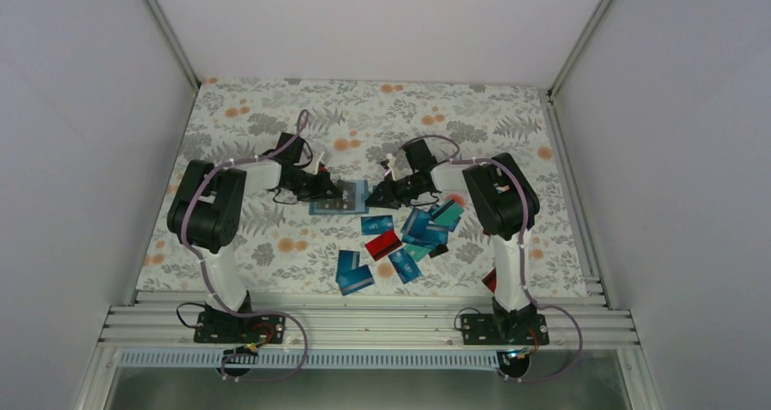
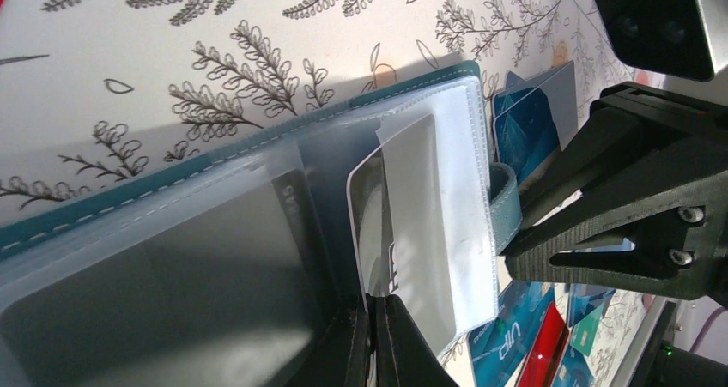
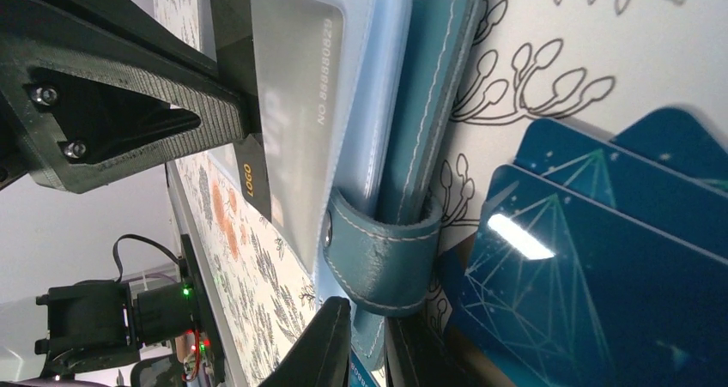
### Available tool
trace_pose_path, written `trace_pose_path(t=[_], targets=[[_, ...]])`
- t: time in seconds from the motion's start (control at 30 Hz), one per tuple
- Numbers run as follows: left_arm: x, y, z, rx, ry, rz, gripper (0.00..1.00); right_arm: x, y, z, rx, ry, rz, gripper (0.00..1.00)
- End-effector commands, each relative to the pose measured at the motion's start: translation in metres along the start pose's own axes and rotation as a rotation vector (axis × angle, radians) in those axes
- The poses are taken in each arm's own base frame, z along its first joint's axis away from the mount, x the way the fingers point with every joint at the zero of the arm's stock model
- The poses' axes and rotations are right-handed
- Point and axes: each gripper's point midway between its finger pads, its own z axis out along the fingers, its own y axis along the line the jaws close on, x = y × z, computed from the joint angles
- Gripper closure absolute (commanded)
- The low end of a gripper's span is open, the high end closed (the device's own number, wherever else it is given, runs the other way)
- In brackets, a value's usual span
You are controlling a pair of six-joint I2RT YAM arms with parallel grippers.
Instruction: Put the credit cards into the card holder
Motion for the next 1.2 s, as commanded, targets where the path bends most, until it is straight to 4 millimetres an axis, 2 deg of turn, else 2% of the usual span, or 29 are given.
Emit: trace_pose_path(t=[0.0, 0.27, 0.8, 0.97, 1.17], targets=[[0.008, -0.002, 0.014, 0.001, 0.035, -0.018, 0.98, -0.002, -0.020, 0.008, 0.058, -0.005, 0.009, 0.89], [0.012, -0.001, 0.023, 0.017, 0.033, -0.072, 0.98, -0.002, -0.020, 0.008, 0.052, -0.004, 0.011, 0.90], [0.018, -0.014, 0.037, 0.033, 0.077, -0.045, 0.97, -0.002, -0.019, 0.008, 0.052, -0.003, 0.012, 0.90], [0.016, -0.013, 0.027, -0.025, 0.066, -0.028, 0.86, -0.003, -0.014, 0.004, 0.061, -0.008, -0.002, 0.91], [0.011, -0.023, 0.012, -0.042, 0.041, -0.005, 0.71, -0.004, -0.006, -0.003, 0.069, -0.015, -0.019, 0.90]])
